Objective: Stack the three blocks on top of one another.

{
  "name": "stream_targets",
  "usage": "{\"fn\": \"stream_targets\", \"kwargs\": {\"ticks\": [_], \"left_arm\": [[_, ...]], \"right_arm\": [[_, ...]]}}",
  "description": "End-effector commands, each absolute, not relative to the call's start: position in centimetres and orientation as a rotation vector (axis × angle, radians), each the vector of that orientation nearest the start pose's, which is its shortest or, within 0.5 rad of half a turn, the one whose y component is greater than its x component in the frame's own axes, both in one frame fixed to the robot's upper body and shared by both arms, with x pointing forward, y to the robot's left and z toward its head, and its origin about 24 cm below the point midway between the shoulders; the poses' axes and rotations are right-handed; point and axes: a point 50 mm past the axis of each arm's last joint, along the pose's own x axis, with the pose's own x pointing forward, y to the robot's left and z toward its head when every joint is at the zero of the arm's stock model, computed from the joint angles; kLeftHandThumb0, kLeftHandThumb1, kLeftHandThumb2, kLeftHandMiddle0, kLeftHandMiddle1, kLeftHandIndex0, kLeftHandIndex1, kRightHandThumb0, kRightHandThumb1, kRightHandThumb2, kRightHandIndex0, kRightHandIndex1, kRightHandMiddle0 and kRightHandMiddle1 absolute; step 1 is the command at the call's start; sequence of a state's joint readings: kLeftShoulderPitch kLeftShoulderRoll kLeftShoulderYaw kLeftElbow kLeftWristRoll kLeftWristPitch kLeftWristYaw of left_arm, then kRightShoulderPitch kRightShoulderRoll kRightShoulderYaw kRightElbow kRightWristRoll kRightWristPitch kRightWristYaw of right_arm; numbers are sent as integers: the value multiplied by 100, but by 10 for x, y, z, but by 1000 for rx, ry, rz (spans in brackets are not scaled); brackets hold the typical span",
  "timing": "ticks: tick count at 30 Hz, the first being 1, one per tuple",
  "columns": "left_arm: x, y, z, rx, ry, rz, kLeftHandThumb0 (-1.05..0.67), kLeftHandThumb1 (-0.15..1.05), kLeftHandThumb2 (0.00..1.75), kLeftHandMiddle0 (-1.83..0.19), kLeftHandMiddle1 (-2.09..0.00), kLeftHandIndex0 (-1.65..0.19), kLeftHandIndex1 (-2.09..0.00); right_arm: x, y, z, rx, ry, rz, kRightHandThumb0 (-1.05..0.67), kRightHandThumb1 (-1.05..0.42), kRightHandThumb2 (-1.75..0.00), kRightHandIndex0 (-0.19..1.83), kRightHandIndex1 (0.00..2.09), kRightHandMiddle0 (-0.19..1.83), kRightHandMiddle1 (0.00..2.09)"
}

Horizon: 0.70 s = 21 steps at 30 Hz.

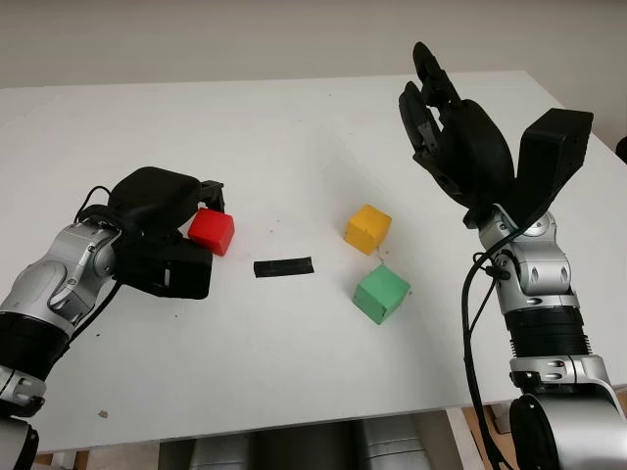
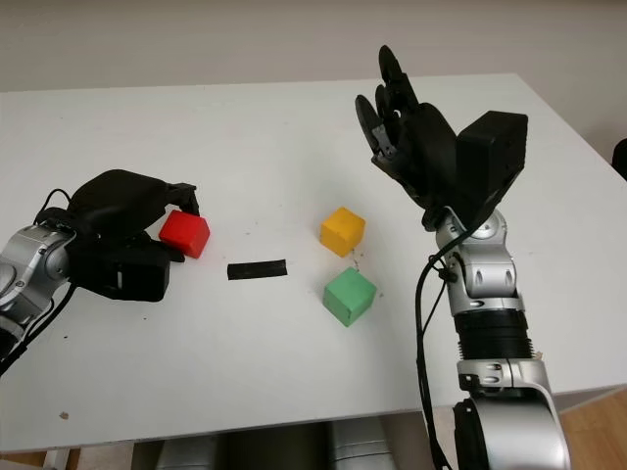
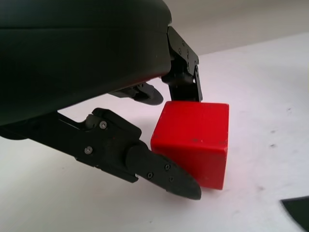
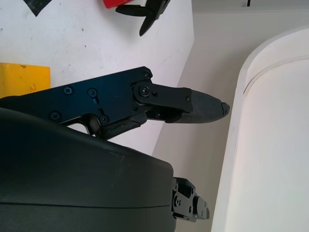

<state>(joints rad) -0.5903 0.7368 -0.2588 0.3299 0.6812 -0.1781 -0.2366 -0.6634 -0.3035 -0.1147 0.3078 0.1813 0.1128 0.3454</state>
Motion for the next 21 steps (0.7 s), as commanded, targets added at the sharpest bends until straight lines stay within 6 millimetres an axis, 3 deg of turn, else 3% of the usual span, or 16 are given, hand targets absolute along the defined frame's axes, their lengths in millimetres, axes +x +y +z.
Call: {"fn": "stream_targets", "kwargs": {"ticks": [1,5,14,21], "left_arm": [[342,218,165,1463,-201,-282,-42,98,5,-42,-8,-32,-152],[339,215,175,1345,-204,-266,-43,98,6,-42,-7,-34,-152],[330,205,188,1269,-183,-296,-45,99,6,-40,-6,-35,-152],[324,186,193,1151,-130,-318,-44,99,6,-37,-5,-36,-160]], "right_arm": [[358,-180,179,-120,-253,315,-61,-105,-52,-19,0,-19,4],[359,-180,178,-118,-246,317,-61,-105,-52,-19,0,-19,3],[358,-179,178,-129,-243,318,-62,-105,-49,-19,0,-19,4],[357,-178,178,-118,-235,308,-61,-105,-46,-19,1,-17,5]]}}
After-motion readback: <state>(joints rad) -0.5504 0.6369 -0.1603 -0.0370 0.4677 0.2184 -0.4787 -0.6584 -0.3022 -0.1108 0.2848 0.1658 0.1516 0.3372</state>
